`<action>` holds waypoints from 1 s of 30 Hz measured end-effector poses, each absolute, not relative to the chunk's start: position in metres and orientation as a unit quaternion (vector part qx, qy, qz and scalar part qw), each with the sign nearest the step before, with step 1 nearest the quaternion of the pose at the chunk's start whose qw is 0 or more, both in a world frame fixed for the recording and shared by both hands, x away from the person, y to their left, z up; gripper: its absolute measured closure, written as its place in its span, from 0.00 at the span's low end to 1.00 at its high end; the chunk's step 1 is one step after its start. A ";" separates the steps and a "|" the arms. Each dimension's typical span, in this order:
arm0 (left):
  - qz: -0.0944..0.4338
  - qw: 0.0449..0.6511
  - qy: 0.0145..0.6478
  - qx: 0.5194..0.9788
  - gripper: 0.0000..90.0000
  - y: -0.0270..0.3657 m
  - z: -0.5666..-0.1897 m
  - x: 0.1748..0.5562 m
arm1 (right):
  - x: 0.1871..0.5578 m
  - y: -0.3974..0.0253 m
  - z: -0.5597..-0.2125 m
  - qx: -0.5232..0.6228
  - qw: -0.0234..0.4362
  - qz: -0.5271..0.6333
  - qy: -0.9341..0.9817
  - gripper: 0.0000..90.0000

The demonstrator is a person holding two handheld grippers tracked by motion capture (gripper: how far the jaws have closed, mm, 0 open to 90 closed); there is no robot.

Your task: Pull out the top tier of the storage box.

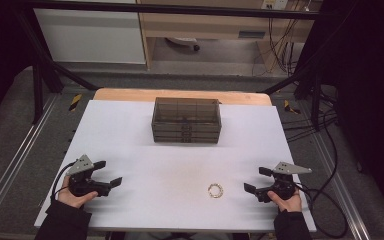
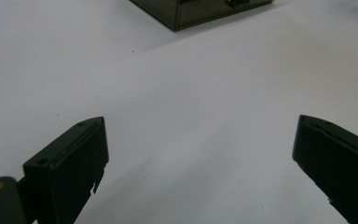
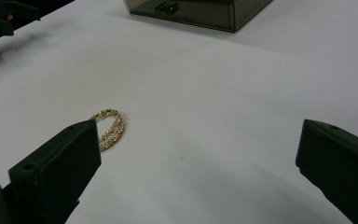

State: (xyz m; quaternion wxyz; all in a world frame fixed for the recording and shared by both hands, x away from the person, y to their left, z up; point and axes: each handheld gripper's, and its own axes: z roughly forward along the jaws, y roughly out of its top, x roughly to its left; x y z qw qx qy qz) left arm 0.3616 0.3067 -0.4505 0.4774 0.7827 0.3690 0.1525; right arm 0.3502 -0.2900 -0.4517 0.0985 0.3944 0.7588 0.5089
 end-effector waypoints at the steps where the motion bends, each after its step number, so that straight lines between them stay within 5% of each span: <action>1: 0.153 0.477 0.369 0.783 0.04 0.307 -0.450 0.362 | 0.350 -0.290 -0.452 0.394 0.099 0.509 0.759 0.01; 30: 0.176 0.452 0.348 0.803 0.04 0.296 -0.439 0.364 | 0.350 -0.291 -0.451 0.397 0.101 0.507 0.759 0.01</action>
